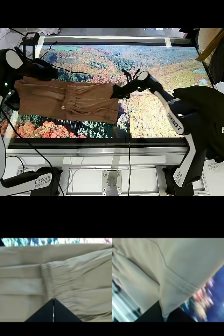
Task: Fold the clothes and pants, and hang the long-sleeved shirts on hangers.
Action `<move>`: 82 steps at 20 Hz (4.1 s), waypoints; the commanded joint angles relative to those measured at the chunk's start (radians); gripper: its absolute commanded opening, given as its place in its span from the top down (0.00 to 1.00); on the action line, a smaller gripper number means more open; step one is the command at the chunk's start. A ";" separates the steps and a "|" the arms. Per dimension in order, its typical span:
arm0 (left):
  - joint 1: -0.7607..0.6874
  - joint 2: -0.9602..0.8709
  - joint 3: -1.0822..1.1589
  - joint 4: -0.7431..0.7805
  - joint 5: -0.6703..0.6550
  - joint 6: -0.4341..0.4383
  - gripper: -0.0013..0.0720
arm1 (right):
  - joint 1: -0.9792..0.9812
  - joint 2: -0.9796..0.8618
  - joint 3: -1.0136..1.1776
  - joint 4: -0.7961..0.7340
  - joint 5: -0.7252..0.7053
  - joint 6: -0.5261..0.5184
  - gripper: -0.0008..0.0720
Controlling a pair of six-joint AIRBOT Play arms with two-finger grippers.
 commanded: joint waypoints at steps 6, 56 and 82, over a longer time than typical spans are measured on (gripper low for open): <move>-0.266 -0.037 -0.057 -0.078 -0.004 0.000 0.96 | -0.241 0.280 0.003 -0.208 0.485 0.018 0.95; 0.074 0.167 -0.118 0.098 0.009 -0.023 0.96 | 0.154 0.033 0.194 -0.525 0.165 0.269 0.14; 0.074 0.168 -0.118 0.095 -0.040 -0.023 0.96 | 0.150 -0.089 -0.009 0.235 -0.183 -0.047 0.95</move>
